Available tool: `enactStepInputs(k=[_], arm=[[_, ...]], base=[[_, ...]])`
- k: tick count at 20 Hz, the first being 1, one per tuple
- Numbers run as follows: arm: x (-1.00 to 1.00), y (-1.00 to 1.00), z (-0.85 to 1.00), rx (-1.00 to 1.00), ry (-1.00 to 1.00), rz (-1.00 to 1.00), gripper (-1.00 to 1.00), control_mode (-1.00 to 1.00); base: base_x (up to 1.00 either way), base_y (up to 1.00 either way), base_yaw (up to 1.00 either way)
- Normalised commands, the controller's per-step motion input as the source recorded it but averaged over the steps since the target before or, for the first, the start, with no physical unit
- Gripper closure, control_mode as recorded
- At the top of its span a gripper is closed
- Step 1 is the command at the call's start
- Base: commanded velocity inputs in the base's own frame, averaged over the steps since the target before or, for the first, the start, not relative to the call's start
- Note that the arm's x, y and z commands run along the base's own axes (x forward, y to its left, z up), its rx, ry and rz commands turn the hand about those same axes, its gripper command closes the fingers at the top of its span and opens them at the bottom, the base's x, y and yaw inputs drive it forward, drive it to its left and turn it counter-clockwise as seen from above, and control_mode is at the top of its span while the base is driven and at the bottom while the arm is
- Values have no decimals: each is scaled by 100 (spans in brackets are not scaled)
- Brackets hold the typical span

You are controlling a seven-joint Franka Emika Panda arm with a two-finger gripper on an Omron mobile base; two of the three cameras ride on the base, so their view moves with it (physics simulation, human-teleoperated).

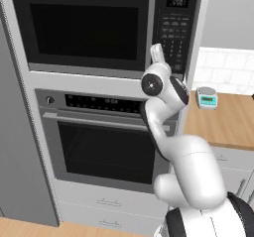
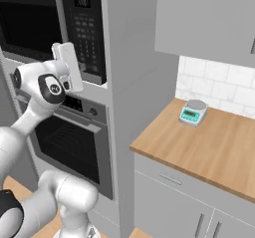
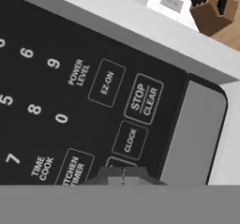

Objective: Open the microwave, place the bowl with waffle inside the microwave, then close the microwave door and turn it on.

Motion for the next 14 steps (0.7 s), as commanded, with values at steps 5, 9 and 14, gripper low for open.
enactStepInputs(k=[5,9,14], arm=[[100,-42,-37,6,2,0,100,-100],[100,-39,-50,4,1,0,100,-100],[100,-27,-44,2,3,0,100,-100]], base=[[0,0,0],[0,0,0],[0,0,0]])
